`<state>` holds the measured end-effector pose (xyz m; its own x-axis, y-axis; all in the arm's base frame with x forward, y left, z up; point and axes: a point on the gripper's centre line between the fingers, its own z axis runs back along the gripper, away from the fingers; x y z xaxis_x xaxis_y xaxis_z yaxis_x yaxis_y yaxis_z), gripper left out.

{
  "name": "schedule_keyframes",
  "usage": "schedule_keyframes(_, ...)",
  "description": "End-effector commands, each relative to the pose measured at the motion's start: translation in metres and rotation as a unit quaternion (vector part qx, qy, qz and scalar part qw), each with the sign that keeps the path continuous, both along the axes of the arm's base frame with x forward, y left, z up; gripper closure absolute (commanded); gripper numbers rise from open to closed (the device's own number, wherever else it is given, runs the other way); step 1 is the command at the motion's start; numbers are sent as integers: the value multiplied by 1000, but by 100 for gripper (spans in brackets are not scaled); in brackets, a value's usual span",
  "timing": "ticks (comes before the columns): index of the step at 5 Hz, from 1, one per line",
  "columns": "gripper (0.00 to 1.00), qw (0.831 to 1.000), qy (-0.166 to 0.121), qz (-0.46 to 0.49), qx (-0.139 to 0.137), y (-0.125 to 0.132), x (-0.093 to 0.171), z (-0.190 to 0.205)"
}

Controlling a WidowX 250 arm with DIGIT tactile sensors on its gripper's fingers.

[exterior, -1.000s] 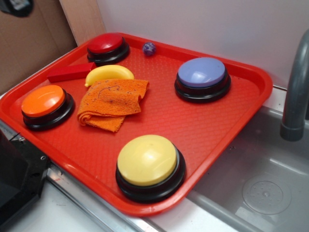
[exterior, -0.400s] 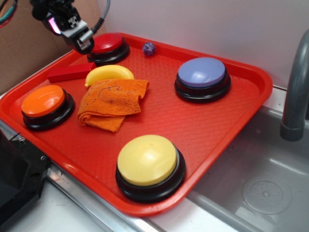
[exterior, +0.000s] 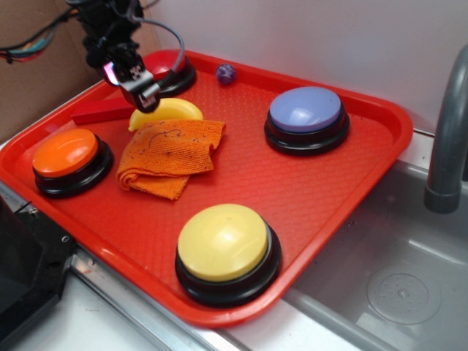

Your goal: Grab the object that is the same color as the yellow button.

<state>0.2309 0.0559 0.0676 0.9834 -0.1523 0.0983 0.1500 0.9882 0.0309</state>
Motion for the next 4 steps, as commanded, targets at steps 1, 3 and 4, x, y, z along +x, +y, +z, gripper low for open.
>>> schedule_keyframes(1,0,1000,1,10,13,20,28,-27)
schedule_keyframes(3,0,1000,-11,-9,21,6,37,-35)
schedule_keyframes(4,0,999,-17,-39,24,-3,40,-36)
